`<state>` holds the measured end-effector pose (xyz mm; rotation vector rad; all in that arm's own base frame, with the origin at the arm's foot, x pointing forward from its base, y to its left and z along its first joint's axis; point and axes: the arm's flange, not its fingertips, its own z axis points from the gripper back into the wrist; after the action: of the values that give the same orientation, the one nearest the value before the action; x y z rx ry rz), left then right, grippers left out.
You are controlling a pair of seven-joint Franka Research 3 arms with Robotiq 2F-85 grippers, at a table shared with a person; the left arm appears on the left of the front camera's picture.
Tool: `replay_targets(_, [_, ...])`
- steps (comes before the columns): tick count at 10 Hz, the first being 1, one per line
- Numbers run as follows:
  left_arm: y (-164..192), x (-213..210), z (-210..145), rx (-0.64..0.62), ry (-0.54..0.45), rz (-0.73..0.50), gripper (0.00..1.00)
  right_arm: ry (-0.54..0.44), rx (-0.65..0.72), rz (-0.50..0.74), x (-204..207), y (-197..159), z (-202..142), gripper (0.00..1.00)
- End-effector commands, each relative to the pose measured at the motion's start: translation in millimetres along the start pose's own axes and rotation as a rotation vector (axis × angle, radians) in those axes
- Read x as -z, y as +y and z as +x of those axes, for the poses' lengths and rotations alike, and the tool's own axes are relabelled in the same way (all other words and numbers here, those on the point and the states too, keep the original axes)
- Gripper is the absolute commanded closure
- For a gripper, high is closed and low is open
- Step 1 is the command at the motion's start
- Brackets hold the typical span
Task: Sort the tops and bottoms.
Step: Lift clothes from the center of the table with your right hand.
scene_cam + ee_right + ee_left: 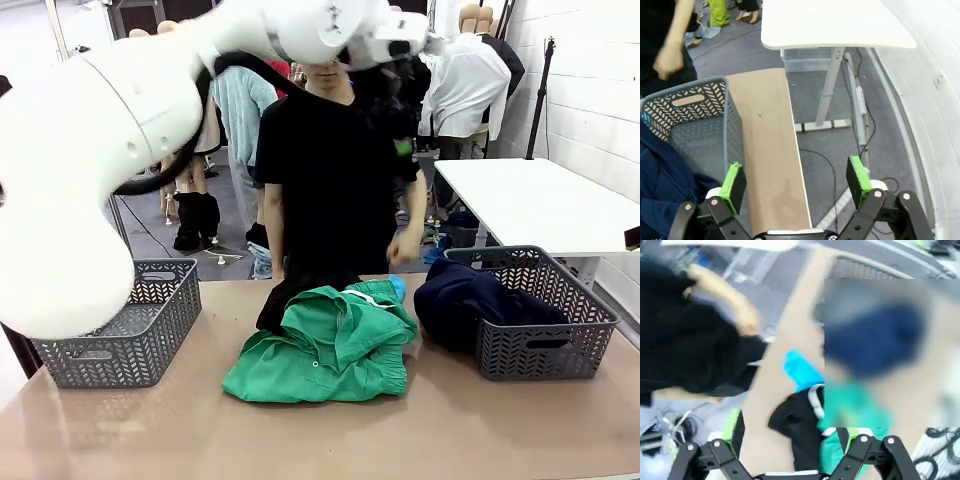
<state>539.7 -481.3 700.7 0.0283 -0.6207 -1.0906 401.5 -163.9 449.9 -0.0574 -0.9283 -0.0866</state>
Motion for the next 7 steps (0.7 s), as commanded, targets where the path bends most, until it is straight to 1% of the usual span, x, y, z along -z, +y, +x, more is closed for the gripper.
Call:
replay_targets(1, [42, -74, -152, -0.307, 0.028, 0.25, 0.06, 0.004, -0.003, -0.002, -2, 1, 0, 0.0])
replay_targets(2, [50, -103, -211, -0.402, 0.035, 0.32, 0.06, 0.004, -0.003, -0.002, -2, 1, 0, 0.0])
replay_targets(3, [49, -121, -263, -0.51, -0.004, 0.411, 0.06, 0.004, -0.003, -0.002, -2, 1, 0, 0.0])
replay_targets(4, [46, -128, -311, -0.625, -0.032, 0.44, 0.06, 0.004, -0.003, -0.002, -2, 1, 0, 0.0])
replay_targets(5, [43, -120, -357, -0.725, -0.105, 0.412, 0.06, 0.004, -0.003, -0.002, -2, 1, 0, 0.0])
replay_targets(6, [38, -93, -407, -0.837, -0.106, 0.417, 0.06, 0.004, -0.003, -0.002, -2, 1, 0, 0.0])
replay_targets(7, [31, -70, -448, -0.924, -0.029, 0.442, 0.06, 0.004, -0.003, -0.002, -2, 1, 0, 0.0])
